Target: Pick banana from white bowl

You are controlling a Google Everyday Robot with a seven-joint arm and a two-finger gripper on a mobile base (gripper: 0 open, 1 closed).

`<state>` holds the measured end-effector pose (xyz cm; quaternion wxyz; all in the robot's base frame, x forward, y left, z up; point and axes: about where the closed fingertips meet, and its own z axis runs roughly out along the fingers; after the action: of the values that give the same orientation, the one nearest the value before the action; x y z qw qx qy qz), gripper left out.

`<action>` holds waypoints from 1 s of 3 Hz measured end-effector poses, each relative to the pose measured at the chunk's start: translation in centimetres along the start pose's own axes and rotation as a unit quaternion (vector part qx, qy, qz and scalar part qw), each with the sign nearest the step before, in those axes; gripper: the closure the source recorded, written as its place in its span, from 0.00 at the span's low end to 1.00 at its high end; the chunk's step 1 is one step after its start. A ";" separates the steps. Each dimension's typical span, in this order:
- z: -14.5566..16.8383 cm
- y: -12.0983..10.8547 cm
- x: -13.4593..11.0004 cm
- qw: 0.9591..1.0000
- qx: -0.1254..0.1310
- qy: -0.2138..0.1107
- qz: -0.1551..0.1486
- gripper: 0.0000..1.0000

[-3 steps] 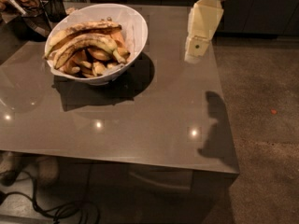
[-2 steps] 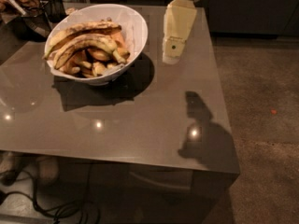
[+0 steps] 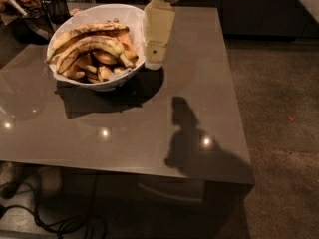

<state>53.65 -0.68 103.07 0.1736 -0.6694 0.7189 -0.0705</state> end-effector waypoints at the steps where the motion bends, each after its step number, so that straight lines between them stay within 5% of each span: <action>1: 0.2 -0.6 -0.9 1.000 0.000 -0.021 0.009 0.00; 3: 3.2 -0.5 -8.2 0.997 -0.052 -0.046 -0.025 0.00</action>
Offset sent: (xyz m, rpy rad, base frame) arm 0.0111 0.0981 -0.0182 0.0391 0.1604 0.1327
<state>55.61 7.82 101.53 0.1697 -0.6980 0.6956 -0.0059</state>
